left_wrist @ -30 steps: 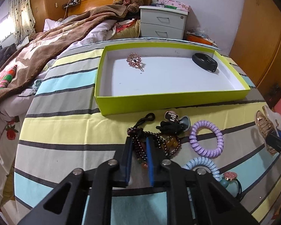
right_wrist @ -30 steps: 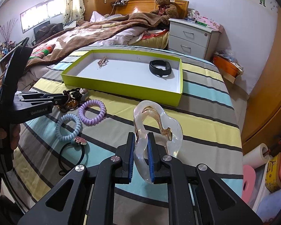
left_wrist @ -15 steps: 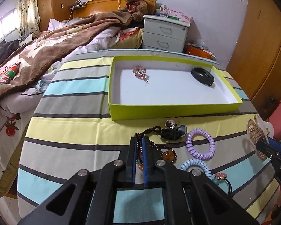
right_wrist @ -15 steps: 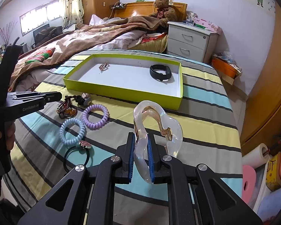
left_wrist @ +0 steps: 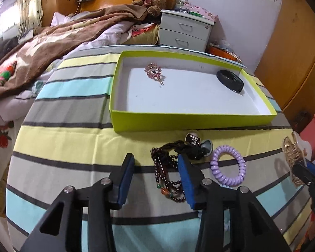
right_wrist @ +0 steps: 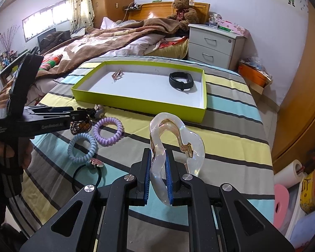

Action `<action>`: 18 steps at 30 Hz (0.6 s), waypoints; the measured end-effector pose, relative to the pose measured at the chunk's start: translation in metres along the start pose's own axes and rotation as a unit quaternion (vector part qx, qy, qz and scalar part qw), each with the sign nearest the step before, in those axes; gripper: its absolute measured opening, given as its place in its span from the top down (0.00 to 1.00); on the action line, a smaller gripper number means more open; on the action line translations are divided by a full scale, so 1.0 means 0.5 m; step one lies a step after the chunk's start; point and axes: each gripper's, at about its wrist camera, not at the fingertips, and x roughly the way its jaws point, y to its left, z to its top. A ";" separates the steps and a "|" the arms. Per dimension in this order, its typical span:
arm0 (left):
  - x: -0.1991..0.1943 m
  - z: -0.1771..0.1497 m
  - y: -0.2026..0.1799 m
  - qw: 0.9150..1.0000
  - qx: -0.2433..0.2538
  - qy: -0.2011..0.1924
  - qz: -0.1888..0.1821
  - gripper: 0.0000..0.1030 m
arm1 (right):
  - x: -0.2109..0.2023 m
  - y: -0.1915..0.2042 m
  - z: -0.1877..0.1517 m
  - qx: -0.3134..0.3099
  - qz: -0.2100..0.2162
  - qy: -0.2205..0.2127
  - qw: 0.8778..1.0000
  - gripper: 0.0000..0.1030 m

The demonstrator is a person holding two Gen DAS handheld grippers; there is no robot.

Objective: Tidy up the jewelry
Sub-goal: 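Hold the claw clip raised while the left gripper grasps the dark bead necklace, then lift the dark bead necklace with the left gripper toward the green box lid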

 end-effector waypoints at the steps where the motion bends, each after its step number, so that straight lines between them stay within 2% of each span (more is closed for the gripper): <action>1: 0.001 0.001 -0.003 1.000 0.003 0.000 0.005 0.56 | 0.000 0.000 0.000 0.000 0.000 0.000 1.000 0.87; 5: 0.006 0.001 -0.020 1.000 0.023 -0.005 0.019 0.58 | 0.001 0.000 -0.001 0.001 -0.001 0.000 1.000 0.87; 8: 0.002 0.001 -0.022 1.000 0.024 -0.003 0.001 0.75 | 0.001 0.000 -0.001 0.001 -0.002 0.001 1.000 0.87; 11: -0.002 -0.002 -0.023 1.000 0.023 0.000 -0.008 0.88 | -0.001 0.001 -0.001 0.000 -0.005 0.000 1.000 0.87; 14: -0.007 -0.006 -0.020 1.000 0.019 -0.003 -0.008 0.93 | -0.003 0.002 0.000 0.000 -0.008 -0.002 1.000 0.87; 18: -0.013 -0.009 -0.013 1.000 0.017 -0.004 -0.006 0.93 | -0.008 0.006 0.001 -0.002 -0.010 -0.003 1.000 0.87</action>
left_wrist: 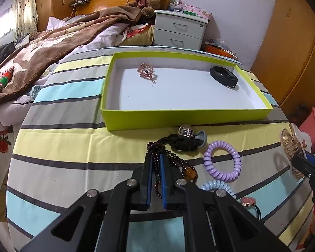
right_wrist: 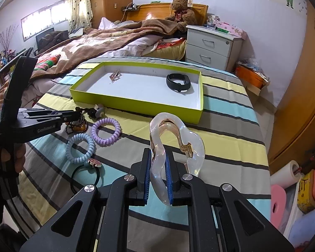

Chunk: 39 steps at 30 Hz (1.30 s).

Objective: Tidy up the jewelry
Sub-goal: 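Lift the dark bead necklace with the left gripper toward the green box lid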

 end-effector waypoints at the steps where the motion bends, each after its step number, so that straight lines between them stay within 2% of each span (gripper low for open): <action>1: -0.003 -0.001 0.001 1.000 0.001 -0.001 0.000 0.93 | -0.001 0.002 0.000 0.000 0.000 -0.001 1.000 0.87; 23: -0.121 0.035 0.021 0.997 0.006 -0.070 -0.009 0.97 | -0.046 0.027 0.043 -0.012 -0.008 -0.036 0.999 0.87; 28: -0.086 0.025 0.058 0.999 -0.023 -0.039 -0.008 0.95 | -0.042 0.026 0.039 -0.010 -0.007 -0.031 0.999 0.87; 29: -0.077 0.021 0.063 0.999 -0.025 -0.032 -0.007 0.91 | -0.038 0.024 0.038 -0.010 -0.007 -0.030 0.999 0.87; 31: -0.059 0.014 0.071 0.999 -0.038 -0.017 -0.002 0.71 | -0.034 0.023 0.039 -0.009 -0.006 -0.028 1.000 0.87; 32: -0.049 0.013 0.074 0.999 -0.043 -0.011 -0.005 0.54 | -0.032 0.023 0.038 -0.009 -0.005 -0.027 1.000 0.87; 33: -0.040 0.010 0.076 0.999 -0.048 -0.008 -0.005 0.47 | -0.030 0.022 0.038 -0.009 -0.005 -0.026 1.000 0.87; 39: 0.011 0.017 0.068 0.998 -0.056 0.017 0.016 0.48 | -0.024 0.024 0.041 -0.011 -0.003 -0.025 1.000 0.87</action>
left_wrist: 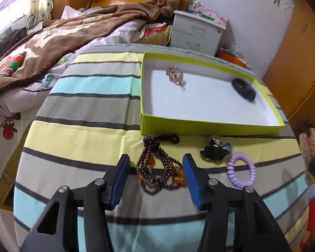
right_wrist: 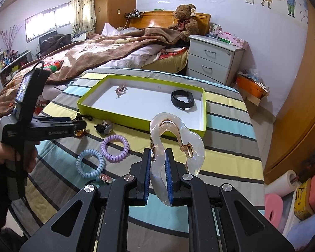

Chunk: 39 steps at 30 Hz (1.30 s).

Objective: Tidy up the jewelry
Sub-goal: 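Lift the dark bead necklace with the left gripper toward the green box lid, then carry the claw clip and necklace into the lid with both grippers, then open both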

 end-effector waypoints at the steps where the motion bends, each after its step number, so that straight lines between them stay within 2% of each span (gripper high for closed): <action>1: 0.000 0.003 -0.005 1.000 0.001 -0.008 0.007 0.48 | 0.000 0.001 0.000 0.000 0.000 0.000 1.000 0.87; 4: 0.008 0.008 -0.010 1.000 -0.003 -0.012 0.017 0.49 | 0.001 0.003 0.002 -0.001 0.001 -0.001 1.000 0.87; 5: 0.010 0.009 -0.014 1.000 0.003 -0.013 0.028 0.57 | 0.000 0.004 0.002 -0.002 0.002 -0.002 1.000 0.87; 6: 0.011 0.009 -0.018 0.999 0.011 -0.013 0.042 0.69 | 0.000 0.004 0.003 -0.002 0.002 -0.002 1.000 0.87; 10: 0.004 0.005 -0.018 0.999 0.025 -0.012 0.047 0.83 | 0.001 0.006 0.004 -0.003 0.000 -0.001 1.000 0.87; 15: -0.012 0.003 -0.015 0.999 0.024 -0.021 0.043 0.85 | 0.001 0.005 0.014 -0.004 -0.005 -0.001 1.000 0.87; 21: -0.053 0.020 -0.018 0.999 0.028 -0.040 0.022 0.85 | -0.004 0.007 0.039 -0.006 -0.007 -0.010 1.000 0.87; 32: -0.130 0.082 -0.024 0.995 0.043 -0.090 0.003 0.85 | 0.008 0.013 0.114 -0.022 -0.007 -0.027 0.999 0.87; 39: -0.133 0.127 -0.023 0.994 0.044 -0.101 -0.010 0.85 | 0.049 0.009 0.170 -0.032 -0.012 -0.023 0.999 0.87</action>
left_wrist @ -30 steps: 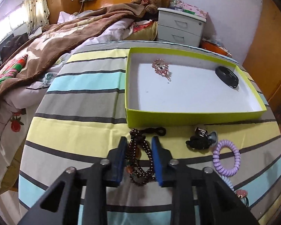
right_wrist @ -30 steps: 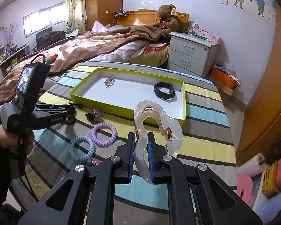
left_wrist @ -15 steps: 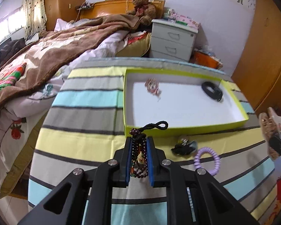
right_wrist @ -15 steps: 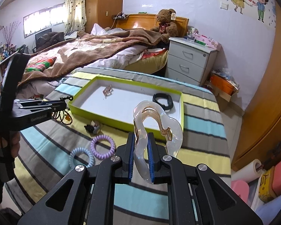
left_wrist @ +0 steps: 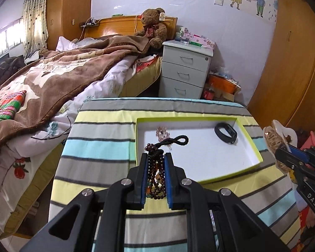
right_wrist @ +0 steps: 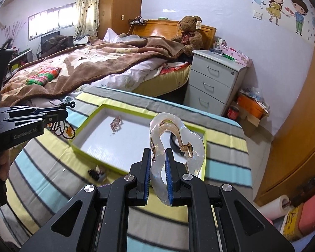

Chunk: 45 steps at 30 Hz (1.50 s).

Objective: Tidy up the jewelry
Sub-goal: 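Carry the claw clip and necklace into the lid with both grippers, then open both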

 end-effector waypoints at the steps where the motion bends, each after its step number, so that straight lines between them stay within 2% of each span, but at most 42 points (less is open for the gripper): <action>1: 0.005 0.008 0.000 1.000 0.002 -0.001 -0.001 0.85 | 0.010 -0.002 0.008 -0.002 -0.001 0.003 1.000 0.87; 8: 0.048 0.038 0.001 1.000 0.002 0.007 -0.011 0.85 | 0.096 -0.006 0.052 -0.005 0.008 0.027 1.000 0.87; 17: 0.133 0.042 -0.014 0.998 -0.010 0.044 -0.033 0.85 | 0.213 0.004 0.071 -0.007 0.025 0.072 0.997 0.87; 26: 0.198 0.019 -0.013 0.997 -0.011 0.078 -0.019 0.85 | 0.289 0.018 0.062 -0.013 0.034 0.109 0.993 0.87; 45: 0.237 0.007 -0.002 0.995 -0.016 0.099 -0.004 0.84 | 0.327 0.039 0.062 -0.037 0.018 0.127 0.991 0.87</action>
